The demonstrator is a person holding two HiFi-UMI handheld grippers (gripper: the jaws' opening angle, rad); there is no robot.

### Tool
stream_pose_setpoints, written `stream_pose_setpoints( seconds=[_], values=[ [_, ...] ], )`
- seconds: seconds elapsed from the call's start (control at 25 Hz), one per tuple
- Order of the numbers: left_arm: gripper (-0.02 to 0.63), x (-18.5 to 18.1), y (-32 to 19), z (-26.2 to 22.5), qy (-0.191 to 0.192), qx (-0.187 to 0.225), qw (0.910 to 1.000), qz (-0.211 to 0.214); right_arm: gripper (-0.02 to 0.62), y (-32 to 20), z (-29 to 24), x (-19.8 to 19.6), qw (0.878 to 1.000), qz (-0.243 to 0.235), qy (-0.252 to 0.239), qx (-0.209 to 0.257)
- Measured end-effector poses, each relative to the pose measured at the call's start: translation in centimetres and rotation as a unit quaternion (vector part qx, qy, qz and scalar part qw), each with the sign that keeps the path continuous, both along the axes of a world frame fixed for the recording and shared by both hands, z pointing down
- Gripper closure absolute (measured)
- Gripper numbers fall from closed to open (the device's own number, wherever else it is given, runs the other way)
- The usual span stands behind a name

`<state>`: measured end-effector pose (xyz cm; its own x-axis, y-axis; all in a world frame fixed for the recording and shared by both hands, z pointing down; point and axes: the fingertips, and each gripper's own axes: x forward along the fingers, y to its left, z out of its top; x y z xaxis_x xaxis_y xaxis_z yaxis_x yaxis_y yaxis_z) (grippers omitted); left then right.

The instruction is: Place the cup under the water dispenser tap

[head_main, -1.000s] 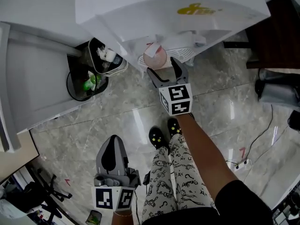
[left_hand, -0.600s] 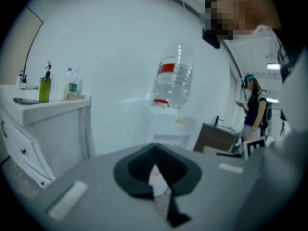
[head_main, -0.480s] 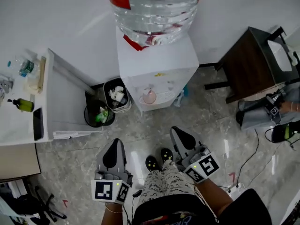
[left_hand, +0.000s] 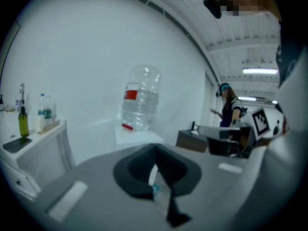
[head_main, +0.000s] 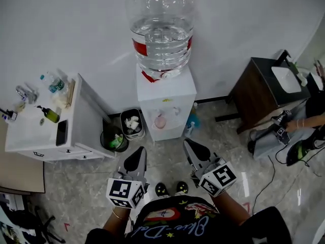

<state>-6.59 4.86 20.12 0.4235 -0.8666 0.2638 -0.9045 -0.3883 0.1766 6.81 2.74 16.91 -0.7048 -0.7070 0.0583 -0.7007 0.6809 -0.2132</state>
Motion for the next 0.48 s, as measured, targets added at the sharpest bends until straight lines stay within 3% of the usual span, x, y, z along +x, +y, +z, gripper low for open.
stream_pose_setpoints(
  seconds=[0.2,0.36,0.48],
  values=[
    [0.611,1.9,-0.5,-1.5,0.011,0.028,0.9995,0.007,0.583,1.0,-0.1,2.9,1.0,0.018,-0.003,-0.011],
    [0.611,3.8,0.4,-1.5,-0.039,0.048,0.9974,0.037,0.583,1.9,0.8,4.0,0.999,0.033,-0.014,-0.025],
    [0.611,4.5,1.0,-1.7,-0.054,0.061,0.9956,0.047,0.583,2.2,1.2,4.1,0.999,0.033,-0.013,-0.029]
  ],
)
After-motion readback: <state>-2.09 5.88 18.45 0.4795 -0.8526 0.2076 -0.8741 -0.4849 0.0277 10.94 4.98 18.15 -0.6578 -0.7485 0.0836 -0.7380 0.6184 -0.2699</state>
